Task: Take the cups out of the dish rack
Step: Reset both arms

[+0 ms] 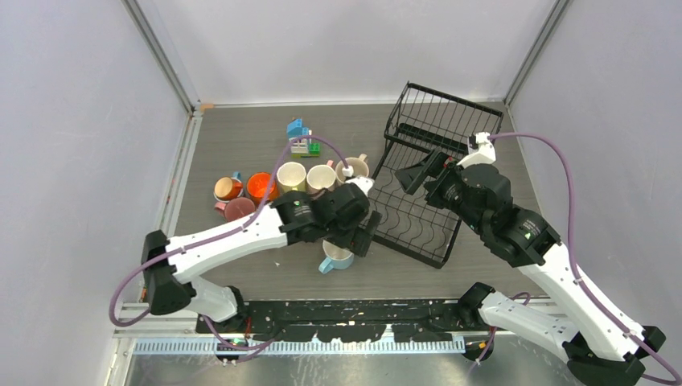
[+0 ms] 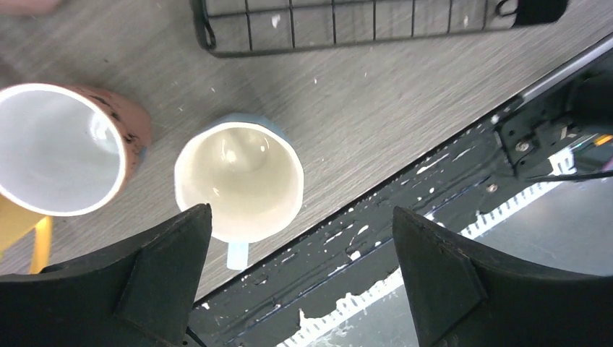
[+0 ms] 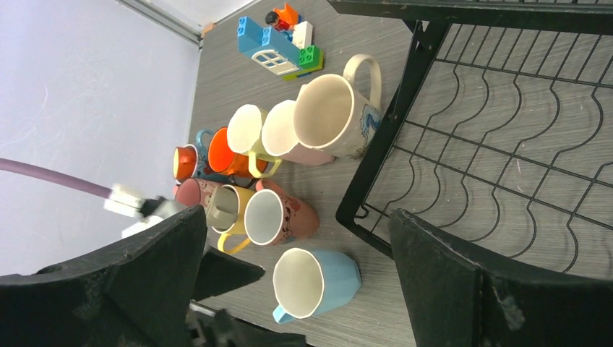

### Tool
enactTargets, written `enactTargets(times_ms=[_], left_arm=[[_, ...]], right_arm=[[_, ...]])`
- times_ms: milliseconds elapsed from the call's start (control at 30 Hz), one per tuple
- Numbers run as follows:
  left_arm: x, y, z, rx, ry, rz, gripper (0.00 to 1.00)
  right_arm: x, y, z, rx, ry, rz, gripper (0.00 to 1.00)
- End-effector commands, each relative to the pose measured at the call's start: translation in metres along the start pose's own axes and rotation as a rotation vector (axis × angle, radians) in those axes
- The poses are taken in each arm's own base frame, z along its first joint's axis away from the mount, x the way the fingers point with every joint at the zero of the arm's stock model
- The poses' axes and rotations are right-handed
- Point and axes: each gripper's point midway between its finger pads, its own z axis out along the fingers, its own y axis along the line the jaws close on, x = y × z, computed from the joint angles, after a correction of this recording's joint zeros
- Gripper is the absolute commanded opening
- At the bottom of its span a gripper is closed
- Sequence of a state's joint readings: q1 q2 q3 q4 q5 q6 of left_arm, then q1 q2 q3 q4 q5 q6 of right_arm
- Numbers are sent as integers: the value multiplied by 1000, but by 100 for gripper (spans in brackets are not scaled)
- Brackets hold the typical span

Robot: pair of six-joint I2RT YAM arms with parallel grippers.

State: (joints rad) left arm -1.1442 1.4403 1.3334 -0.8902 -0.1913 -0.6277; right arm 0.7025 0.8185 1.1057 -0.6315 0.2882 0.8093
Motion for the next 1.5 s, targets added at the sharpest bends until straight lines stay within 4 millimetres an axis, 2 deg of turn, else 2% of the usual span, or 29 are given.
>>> enactTargets(times_ms=[0, 200, 433, 533, 700, 1300, 1467], left_arm=[[-39, 17, -41, 17, -134, -44, 98], [-72, 55, -79, 47, -240, -134, 100], [-103, 100, -93, 134, -329, -296, 100], [-108, 112, -94, 142, -326, -335, 100], [-109, 117, -99, 155, -379, -357, 100], [-98, 125, -106, 115, -400, -352, 100], [-95, 126, -107, 111, -400, -353, 100]], right_arm=[[-25, 24, -7, -82, -68, 7, 100], [-33, 36, -7, -119, -88, -11, 100], [-29, 51, 15, -141, -50, -61, 100], [-21, 58, 26, -157, -9, -75, 100], [-10, 59, 38, -157, 32, -86, 100], [-5, 51, 39, -144, 27, -60, 100], [-6, 54, 38, -154, 30, -61, 100]])
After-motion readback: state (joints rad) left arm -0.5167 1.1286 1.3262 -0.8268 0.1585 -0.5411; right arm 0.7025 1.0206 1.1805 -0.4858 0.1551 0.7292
